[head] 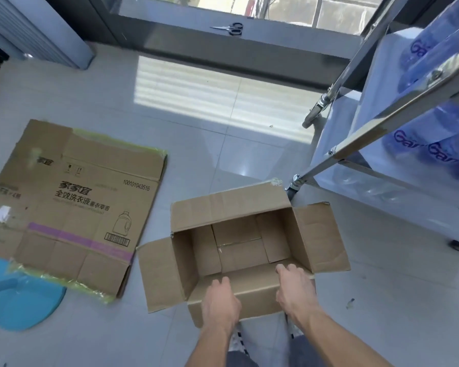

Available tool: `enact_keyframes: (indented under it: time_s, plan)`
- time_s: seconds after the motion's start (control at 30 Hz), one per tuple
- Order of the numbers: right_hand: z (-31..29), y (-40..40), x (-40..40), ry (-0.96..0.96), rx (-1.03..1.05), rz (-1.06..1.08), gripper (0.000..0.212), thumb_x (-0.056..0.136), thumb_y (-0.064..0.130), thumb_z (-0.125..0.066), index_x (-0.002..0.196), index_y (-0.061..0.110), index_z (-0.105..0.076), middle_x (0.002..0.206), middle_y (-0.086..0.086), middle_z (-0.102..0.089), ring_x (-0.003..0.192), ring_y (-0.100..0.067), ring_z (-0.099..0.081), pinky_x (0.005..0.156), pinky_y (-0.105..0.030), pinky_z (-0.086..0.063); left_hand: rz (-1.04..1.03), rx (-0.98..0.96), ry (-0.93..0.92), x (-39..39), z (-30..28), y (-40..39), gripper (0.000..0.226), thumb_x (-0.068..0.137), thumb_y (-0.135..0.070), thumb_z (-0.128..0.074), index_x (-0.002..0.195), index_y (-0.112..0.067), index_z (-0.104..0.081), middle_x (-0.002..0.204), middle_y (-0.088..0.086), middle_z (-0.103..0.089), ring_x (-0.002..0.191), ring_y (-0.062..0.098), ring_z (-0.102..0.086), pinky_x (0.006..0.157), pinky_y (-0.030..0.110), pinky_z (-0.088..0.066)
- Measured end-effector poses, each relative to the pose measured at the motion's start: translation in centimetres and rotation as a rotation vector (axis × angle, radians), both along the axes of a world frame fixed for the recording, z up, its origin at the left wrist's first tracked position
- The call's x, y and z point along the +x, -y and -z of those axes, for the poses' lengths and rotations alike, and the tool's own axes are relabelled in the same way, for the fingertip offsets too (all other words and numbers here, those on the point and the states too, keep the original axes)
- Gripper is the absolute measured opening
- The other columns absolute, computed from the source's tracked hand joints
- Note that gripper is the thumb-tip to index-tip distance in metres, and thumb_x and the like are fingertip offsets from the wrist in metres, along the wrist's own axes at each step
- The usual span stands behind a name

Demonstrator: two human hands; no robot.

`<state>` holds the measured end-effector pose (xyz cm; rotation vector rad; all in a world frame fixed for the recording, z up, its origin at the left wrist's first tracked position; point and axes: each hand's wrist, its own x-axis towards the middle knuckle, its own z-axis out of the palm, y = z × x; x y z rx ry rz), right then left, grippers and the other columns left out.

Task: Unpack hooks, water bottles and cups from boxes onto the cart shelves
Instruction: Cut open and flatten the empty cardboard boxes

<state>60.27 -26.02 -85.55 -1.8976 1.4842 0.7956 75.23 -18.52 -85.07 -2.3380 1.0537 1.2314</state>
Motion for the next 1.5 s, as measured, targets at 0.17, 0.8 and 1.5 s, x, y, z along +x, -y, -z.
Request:
enact_keyframes:
  time_s: [0.17,0.8,1.5]
  plan:
    - [6.9,-2.1,0.1,-0.103,0.058,-0.343,0.059,0.077,-0.003,-0.06,0.13,0.017,-0.042,0.127,-0.011,-0.049,0.119,-0.029,-0.043,0.097,-0.039,-0.038,0.258,0.077,0.041,-1.6,7.5,-2.0,0.056,0.087,-0.019,-0.064,0.136,-0.015,-0.037,0.135,0.013,-0.043,0.125,0.029,-0.041,0.103,0.038,-0.04]
    - [2.3,1.9,10.6,-0.065,-0.097,-0.421,0.027,0.091,0.014,-0.051,0.114,0.028,-0.056,0.114,0.003,-0.066,0.111,-0.019,-0.056,0.094,-0.036,-0.033,0.348,-0.009,0.06,10.0,2.8,1.9,0.023,0.098,-0.01,-0.046,0.107,-0.015,-0.066,0.112,0.009,-0.07,0.106,0.031,-0.066,0.082,0.034,-0.048]
    - [-2.9,31.6,34.0,0.016,-0.148,-0.474,0.029,0.09,0.016,-0.056,0.119,0.018,-0.057,0.119,-0.008,-0.061,0.115,-0.028,-0.049,0.106,-0.043,-0.03,0.084,-0.07,0.175,31.4,-2.9,29.5,0.03,0.091,0.0,-0.042,0.091,-0.024,-0.06,0.1,0.0,-0.069,0.095,0.022,-0.064,0.075,0.028,-0.045]
